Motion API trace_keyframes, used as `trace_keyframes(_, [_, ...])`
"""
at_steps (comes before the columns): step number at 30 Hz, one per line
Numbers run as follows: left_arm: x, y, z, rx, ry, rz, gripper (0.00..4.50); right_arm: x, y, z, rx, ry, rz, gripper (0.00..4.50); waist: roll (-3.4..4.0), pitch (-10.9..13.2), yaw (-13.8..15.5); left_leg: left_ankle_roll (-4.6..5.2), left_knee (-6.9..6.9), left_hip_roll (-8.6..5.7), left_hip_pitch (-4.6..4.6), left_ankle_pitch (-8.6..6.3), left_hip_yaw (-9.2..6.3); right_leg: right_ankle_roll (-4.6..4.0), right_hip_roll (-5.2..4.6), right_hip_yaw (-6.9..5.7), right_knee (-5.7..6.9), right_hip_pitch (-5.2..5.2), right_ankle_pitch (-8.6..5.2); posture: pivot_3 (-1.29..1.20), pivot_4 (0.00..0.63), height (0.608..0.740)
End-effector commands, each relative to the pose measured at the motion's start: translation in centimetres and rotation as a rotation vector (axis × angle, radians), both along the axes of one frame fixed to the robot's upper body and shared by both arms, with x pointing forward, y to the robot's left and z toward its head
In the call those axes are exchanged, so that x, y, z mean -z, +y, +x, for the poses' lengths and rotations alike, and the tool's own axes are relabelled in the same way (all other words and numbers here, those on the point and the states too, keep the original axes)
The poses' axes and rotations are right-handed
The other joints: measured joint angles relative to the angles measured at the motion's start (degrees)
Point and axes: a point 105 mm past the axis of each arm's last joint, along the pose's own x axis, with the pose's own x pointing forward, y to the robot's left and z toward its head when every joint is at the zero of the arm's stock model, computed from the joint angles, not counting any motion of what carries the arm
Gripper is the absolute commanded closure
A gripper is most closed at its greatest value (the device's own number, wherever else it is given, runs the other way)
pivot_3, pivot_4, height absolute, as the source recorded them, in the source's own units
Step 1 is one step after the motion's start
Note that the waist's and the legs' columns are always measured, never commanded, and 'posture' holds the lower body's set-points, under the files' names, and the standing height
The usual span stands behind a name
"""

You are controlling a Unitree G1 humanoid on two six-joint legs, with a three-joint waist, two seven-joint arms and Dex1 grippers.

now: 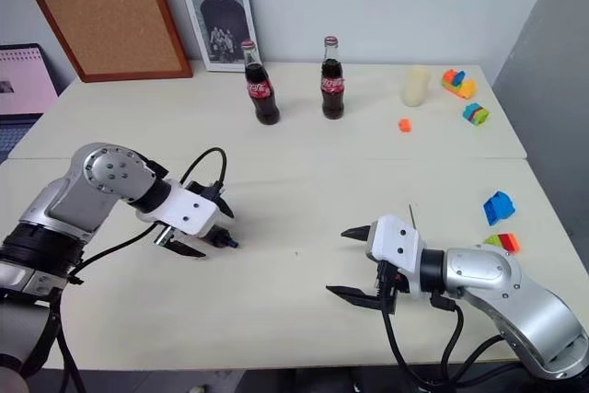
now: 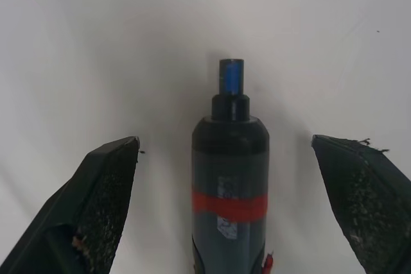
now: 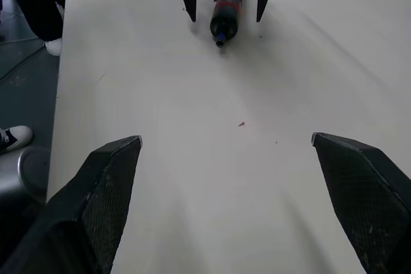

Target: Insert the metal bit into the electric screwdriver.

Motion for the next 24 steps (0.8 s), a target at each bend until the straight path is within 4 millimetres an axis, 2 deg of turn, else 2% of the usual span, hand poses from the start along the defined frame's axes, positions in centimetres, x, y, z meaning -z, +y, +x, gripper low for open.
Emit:
trace_keyframes(1, [-0.1,0.0,0.6,-0.018,-0.030,0.008,0.00,-0.9,0.3,-0.7,-0.030,-0.039,0.006,0.03,0.00,0.0,-0.1,0.00,0.00,0.00,0.01,0.00,0.00,0.00,0.00,0.00,0.01,0.00,0.00,0.00,0.150,0.740])
trace_keyframes(12, [1.8,-0.1,0.8,-0.002,-0.030,0.032,0.00,-1.0,0.4,-0.9,-0.028,-0.047,0.001,0.03,0.00,0.0,0.0,0.00,0.03,0.00,0.03,0.00,-0.02,0.00,0.00,-0.01,0.04,0.02,0.01,0.00,0.150,0.740])
trace_keyframes(15, [2.1,0.2,0.7,0.011,-0.027,0.052,0.47,-0.9,0.4,-0.9,-0.027,-0.044,-0.004,0.00,0.01,0.0,0.0,0.00,0.03,0.00,0.06,0.00,-0.02,0.00,0.00,-0.02,0.06,0.05,0.01,0.00,0.150,0.740])
trace_keyframes(24, [2.8,-0.4,0.8,0.028,-0.035,0.070,2.47,-1.1,0.4,-0.7,-0.029,-0.055,-0.014,0.00,0.13,-0.1,0.1,0.01,0.02,-0.01,0.37,0.01,-0.03,0.00,0.00,-0.04,0.17,0.30,0.06,0.00,0.150,0.740])
